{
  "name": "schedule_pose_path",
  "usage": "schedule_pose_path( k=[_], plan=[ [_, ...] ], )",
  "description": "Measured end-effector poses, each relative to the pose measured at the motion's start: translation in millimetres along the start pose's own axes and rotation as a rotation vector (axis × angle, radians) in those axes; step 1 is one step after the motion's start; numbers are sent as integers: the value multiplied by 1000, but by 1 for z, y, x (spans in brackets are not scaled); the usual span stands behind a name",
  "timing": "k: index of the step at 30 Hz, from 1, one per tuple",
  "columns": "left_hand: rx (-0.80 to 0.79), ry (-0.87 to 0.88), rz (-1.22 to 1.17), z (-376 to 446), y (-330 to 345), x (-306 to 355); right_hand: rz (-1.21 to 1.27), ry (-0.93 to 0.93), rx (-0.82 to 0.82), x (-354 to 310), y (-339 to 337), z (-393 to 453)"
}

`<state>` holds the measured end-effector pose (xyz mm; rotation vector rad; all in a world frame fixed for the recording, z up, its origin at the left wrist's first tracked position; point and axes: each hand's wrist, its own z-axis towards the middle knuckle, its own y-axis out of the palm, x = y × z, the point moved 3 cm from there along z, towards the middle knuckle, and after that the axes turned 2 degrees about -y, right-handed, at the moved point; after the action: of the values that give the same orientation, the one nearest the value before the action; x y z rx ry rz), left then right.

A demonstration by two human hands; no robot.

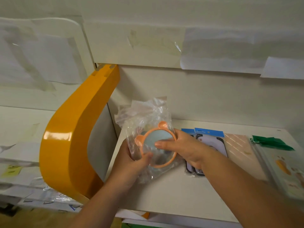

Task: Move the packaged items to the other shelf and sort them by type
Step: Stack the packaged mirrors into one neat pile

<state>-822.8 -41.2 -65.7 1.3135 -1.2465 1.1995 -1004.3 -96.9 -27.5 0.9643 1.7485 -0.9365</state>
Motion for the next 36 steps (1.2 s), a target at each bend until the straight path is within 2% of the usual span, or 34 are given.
schedule_pose_path(
  k=[7,10,13,17,23,25,26,29,32,36],
  plan=[
    [-156,105,137,-13,-5,-8,-104,-145,87,10,19,-43],
    [-155,210,233,-17,-6,5,-120,-199,165,20,26,-52],
    [-159,277,222,-19,-7,17,-83,-277,250,27,32,-54],
    [-143,219,262,-18,-12,5,-47,-326,342,38,42,-58],
    [-108,-16,191,-25,-16,-17,52,-211,230,56,54,-62],
    [-171,13,255,-29,-12,-13,-22,-93,89,55,59,-63],
    [-207,25,258,-29,-8,-12,-8,-117,68,54,59,-62],
    [-229,-11,139,-28,-2,-4,-45,-214,194,51,53,-55],
    [-174,36,89,-28,-1,2,-34,-261,154,52,53,-57],
    [-341,-4,222,-32,12,5,-75,-228,137,54,56,-57]
  ],
)
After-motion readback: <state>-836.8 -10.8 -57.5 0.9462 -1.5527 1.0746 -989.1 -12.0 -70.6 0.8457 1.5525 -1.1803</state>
